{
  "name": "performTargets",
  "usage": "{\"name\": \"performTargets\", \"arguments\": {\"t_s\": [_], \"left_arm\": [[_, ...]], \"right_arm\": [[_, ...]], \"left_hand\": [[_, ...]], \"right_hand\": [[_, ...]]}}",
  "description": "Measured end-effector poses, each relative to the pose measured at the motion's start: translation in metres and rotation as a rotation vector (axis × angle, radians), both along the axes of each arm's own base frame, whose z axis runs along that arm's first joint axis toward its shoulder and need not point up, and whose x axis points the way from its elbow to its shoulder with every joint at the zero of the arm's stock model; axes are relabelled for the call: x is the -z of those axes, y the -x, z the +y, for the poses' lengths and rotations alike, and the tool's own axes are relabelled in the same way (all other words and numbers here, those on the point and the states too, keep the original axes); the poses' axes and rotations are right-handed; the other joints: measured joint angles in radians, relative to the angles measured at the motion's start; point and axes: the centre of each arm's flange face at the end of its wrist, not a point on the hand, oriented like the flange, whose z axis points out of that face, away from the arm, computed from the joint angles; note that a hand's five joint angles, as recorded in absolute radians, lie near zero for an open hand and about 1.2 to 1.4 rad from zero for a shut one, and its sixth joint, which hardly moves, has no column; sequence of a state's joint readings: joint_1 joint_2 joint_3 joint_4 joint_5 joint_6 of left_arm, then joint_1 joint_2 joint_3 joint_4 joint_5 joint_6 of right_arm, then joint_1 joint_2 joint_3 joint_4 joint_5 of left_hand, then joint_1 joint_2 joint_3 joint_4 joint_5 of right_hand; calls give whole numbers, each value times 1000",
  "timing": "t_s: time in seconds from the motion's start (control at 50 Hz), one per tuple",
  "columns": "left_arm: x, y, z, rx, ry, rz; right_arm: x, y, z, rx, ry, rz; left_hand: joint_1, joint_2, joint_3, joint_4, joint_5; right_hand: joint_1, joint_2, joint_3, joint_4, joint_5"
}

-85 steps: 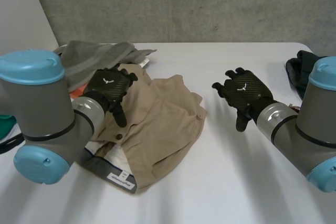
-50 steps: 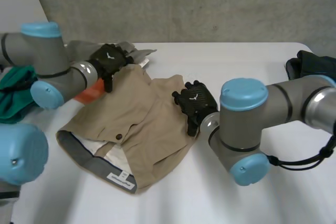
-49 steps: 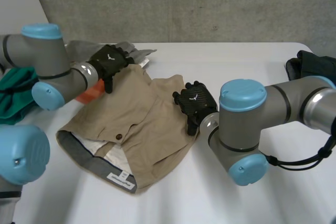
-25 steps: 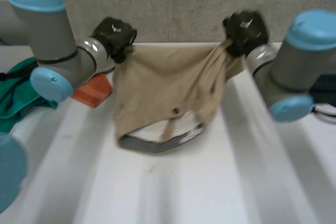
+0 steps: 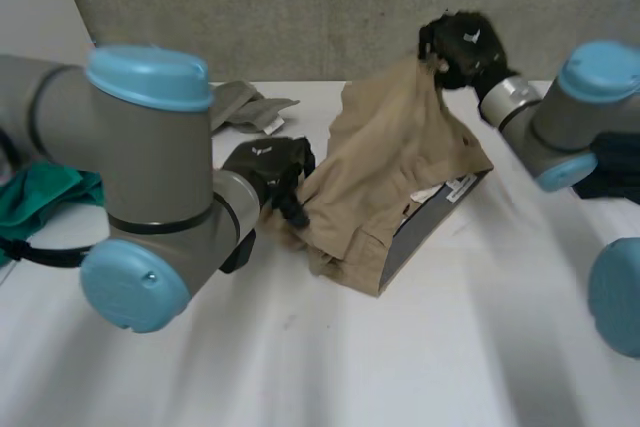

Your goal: Fold the laundry.

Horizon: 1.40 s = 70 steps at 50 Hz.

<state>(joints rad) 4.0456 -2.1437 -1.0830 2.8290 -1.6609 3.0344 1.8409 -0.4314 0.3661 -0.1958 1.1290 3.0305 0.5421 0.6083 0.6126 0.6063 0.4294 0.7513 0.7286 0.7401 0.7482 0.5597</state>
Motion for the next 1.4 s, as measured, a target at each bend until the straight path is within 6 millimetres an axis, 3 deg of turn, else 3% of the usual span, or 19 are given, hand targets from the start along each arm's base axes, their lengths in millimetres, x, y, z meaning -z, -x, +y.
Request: {"name": "performTargets", "arguments": {"t_s": [0.04, 0.08, 0.16, 0.26, 0.32, 0.38, 0.44, 0.46, 0.56, 0.64, 0.7, 0.76, 1.02, 1.06, 1.14, 1.2, 1.28, 1.38, 1.4], "left_arm": [[9, -1, -4, -5, -18, -13], [14, -1, -7, 2, -28, -24], [15, -4, -12, 27, -22, -41], [-10, -21, -28, -4, 74, -55], [-28, -39, -41, -47, 151, -68], [-37, -57, -56, -82, 207, -87], [-36, -67, -67, -89, 230, -106], [-31, -73, -76, -81, 234, -125], [-4, -80, -96, -10, 214, -186], [13, -79, -105, 41, 200, -216], [38, -71, -116, 122, 184, -248], [51, -62, -121, 160, 179, -260], [78, -31, -129, 176, 115, -326], [80, -28, -129, 176, 111, -332], [86, -20, -125, 187, 104, -340], [88, -15, -121, 197, 105, -340], [81, -13, -119, 183, 120, -342], [48, -22, -118, 113, 167, -342], [33, -26, -116, 92, 186, -338]], "right_arm": [[14, -4, 1, -1, -14, 15], [23, -7, 4, 8, -26, 29], [23, -10, 12, 52, -47, 51], [-15, -4, 34, 159, -114, 63], [-47, 5, 64, 224, -194, 87], [-64, 14, 98, 260, -292, 126], [-69, 18, 122, 270, -368, 155], [-66, 20, 145, 268, -448, 184], [-43, 18, 195, 241, -629, 246], [-26, 14, 217, 221, -705, 274], [3, 5, 250, 196, -788, 312], [22, -5, 263, 200, -782, 319], [73, -38, 258, 303, -621, 265], [76, -40, 257, 305, -616, 260], [81, -45, 253, 306, -616, 240], [79, -46, 251, 310, -626, 216], [70, -42, 248, 322, -639, 169], [38, -25, 237, 351, -626, 92], [26, -18, 232, 358, -611, 74]], "left_hand": [[-176, -185, -187, -191, -188], [-254, -293, -296, -294, -293], [-320, -389, -391, -395, -379], [-320, -403, -394, -401, -379], [-320, -405, -394, -401, -380], [-320, -405, -394, -401, -379], [-320, -405, -394, -401, -379], [-320, -405, -394, -401, -379], [-320, -405, -394, -401, -380], [-320, -405, -394, -401, -379], [-320, -405, -394, -401, -379], [-320, -405, -394, -401, -380], [-194, -275, -281, -269, -265], [-100, -186, -190, -179, -176], [280, 206, 200, 190, 188], [601, 517, 506, 513, 507], [615, 578, 569, 585, 555], [615, 578, 569, 585, 555], [615, 578, 569, 585, 555]], "right_hand": [[-308, -312, -306, -287, -294], [-489, -470, -477, -476, -467], [-528, -522, -536, -543, -512], [-528, -522, -536, -544, -512], [-528, -522, -536, -544, -512], [-528, -522, -536, -544, -512], [-528, -522, -536, -543, -512], [-528, -522, -536, -544, -512], [-528, -521, -534, -542, -512], [-528, -521, -534, -542, -512], [-521, -503, -513, -523, -498], [-494, -451, -462, -475, -452], [-264, -258, -260, -266, -246], [-222, -203, -212, -222, -204], [161, 188, 167, 141, 151], [362, 436, 416, 414, 414], [365, 444, 441, 442, 435], [365, 444, 441, 442, 435], [365, 444, 441, 442, 435]]}}
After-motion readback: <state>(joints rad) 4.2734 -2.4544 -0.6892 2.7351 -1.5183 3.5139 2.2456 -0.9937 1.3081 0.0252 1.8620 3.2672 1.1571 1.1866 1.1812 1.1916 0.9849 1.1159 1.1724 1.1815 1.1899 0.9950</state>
